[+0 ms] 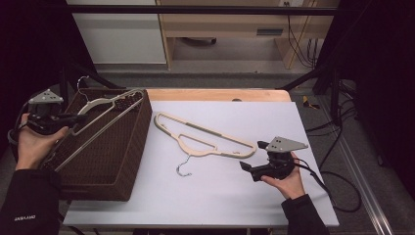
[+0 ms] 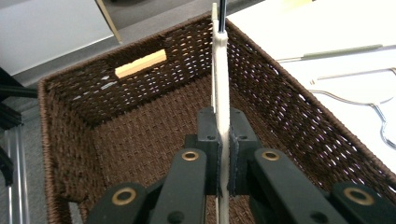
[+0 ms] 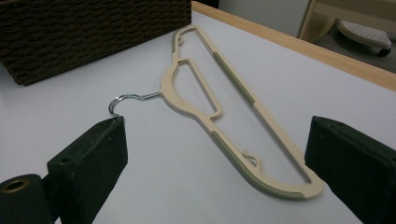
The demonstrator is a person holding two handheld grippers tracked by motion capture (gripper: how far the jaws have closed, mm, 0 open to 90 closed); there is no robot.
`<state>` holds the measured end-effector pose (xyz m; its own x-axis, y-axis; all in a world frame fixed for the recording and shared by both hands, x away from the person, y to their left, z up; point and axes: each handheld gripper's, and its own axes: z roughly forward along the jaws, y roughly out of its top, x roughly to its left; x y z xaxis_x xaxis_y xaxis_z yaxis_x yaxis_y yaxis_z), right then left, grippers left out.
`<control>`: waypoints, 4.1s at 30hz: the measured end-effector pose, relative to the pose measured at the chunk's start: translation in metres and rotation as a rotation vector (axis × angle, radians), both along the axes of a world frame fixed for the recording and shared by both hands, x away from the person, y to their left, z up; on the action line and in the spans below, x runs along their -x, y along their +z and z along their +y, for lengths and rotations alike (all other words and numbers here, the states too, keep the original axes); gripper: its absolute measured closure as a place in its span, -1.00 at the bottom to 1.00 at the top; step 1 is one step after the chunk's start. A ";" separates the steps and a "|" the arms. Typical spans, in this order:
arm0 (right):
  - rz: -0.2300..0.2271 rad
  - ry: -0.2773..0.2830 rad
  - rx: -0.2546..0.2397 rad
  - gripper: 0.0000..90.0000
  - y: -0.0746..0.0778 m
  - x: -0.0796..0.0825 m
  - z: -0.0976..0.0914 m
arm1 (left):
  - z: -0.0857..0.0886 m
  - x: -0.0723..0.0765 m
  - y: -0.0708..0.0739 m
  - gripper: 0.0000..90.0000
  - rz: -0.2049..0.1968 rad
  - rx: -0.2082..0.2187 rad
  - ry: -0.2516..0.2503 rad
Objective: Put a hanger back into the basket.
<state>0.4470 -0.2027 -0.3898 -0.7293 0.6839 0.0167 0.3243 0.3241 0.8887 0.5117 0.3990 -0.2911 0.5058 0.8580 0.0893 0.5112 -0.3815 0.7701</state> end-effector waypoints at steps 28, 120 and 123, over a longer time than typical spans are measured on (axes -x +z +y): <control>0.017 0.021 0.017 -0.86 -0.006 -0.001 0.007 | 0.030 -0.008 -0.086 0.84 0.178 0.045 0.157; 0.243 0.073 0.273 0.30 -0.083 -0.104 0.065 | -0.172 0.095 -0.096 -0.79 -0.088 0.267 -0.300; 0.246 0.087 0.277 0.44 -0.083 -0.104 0.065 | -0.171 0.095 -0.096 -0.79 -0.088 0.268 -0.298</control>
